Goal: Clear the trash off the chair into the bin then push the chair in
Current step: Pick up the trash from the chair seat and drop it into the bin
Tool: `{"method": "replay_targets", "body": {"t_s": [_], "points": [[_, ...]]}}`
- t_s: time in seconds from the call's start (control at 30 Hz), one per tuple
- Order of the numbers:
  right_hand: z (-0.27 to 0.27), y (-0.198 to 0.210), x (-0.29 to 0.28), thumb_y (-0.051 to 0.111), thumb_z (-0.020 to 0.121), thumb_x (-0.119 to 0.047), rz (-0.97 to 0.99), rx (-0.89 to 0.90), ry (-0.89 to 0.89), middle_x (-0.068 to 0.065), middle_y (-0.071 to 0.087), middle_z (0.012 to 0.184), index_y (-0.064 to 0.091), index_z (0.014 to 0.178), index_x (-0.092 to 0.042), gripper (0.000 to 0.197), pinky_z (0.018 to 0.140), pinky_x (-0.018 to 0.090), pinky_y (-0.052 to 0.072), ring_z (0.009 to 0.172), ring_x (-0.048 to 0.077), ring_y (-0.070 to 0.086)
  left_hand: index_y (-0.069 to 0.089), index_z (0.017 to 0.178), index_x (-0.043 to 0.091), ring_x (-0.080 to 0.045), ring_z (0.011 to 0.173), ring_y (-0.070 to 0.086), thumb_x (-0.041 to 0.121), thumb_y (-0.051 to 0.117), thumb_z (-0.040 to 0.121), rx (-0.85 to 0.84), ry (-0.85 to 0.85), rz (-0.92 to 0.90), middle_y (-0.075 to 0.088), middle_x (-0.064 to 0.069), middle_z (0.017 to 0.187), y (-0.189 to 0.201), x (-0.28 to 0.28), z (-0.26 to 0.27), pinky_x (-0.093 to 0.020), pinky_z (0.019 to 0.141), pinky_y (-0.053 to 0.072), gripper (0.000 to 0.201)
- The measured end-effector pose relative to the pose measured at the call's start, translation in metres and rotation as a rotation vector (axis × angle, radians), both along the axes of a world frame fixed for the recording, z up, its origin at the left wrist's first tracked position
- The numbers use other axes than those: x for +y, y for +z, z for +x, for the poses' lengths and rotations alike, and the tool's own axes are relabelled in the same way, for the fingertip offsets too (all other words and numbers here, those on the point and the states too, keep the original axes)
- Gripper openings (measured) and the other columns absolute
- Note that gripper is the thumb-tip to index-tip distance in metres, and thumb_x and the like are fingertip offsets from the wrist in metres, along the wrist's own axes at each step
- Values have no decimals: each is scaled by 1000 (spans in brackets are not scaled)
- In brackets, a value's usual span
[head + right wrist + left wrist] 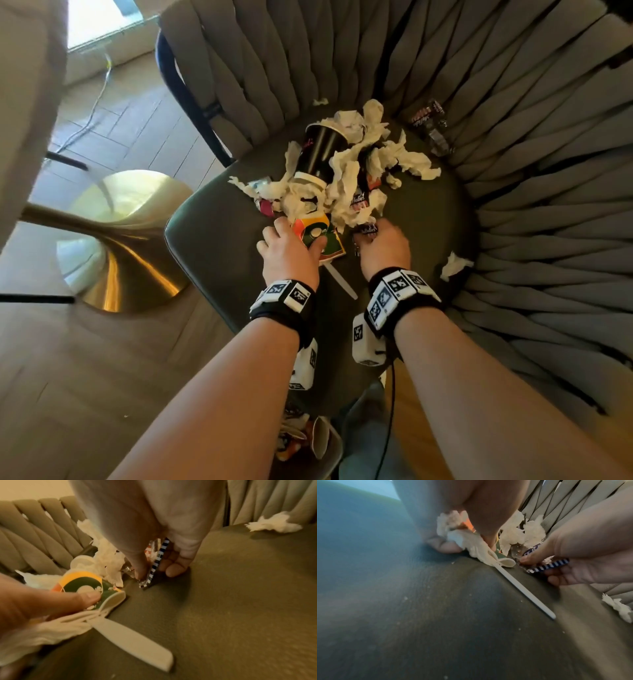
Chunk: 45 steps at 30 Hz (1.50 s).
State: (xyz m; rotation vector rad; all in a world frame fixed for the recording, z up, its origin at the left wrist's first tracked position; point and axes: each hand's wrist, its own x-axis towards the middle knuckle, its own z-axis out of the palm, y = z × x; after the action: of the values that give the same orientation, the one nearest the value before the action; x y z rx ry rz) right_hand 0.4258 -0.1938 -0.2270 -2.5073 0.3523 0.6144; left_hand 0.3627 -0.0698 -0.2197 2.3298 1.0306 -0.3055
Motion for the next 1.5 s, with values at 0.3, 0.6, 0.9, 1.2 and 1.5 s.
{"method": "replay_targets", "body": {"t_s": [0.3, 0.6, 0.9, 1.2, 1.5], "points": [[-41, 46, -42, 67, 93, -29, 234, 77, -323, 5, 67, 116, 63, 123, -17, 33, 89, 31, 42, 110, 25, 62, 51, 120, 21, -7, 93, 64, 33, 61, 98, -179, 58, -385, 63, 4, 115, 29, 27, -20, -24, 73, 55, 27], [-71, 86, -44, 59, 98, -28, 290, 38, -244, -1, 67, 116, 58, 132, -22, 34, 88, 30, 42, 109, 18, 62, 53, 120, 25, -10, 105, 66, 35, 63, 96, -214, 68, -536, 65, 8, 117, 63, 38, -59, -23, 79, 53, 28], [-137, 133, -44, 57, 100, -23, 276, -99, -166, -8, 62, 107, 58, 126, -24, 26, 80, 24, 42, 98, 10, 56, 51, 121, 27, -4, 104, 63, 35, 62, 96, -262, -56, -541, 63, 13, 115, 109, 37, -108, -22, 83, 52, 28], [-292, 149, -50, 58, 98, -23, 277, -120, -155, -13, 64, 106, 58, 115, -37, 22, 79, 24, 47, 100, 5, 60, 53, 113, 35, 6, 95, 65, 33, 64, 96, -287, -320, -542, 67, 17, 104, 144, 28, -252, -17, 76, 54, 20], [-435, 50, -76, 53, 98, -39, 126, 195, 27, -14, 63, 113, 58, 125, -33, 28, 92, 35, 53, 105, 8, 60, 51, 119, 34, 1, 94, 67, 38, 60, 97, 9, -271, -528, 67, 17, 102, 58, -8, -402, -29, 84, 59, 24]]}}
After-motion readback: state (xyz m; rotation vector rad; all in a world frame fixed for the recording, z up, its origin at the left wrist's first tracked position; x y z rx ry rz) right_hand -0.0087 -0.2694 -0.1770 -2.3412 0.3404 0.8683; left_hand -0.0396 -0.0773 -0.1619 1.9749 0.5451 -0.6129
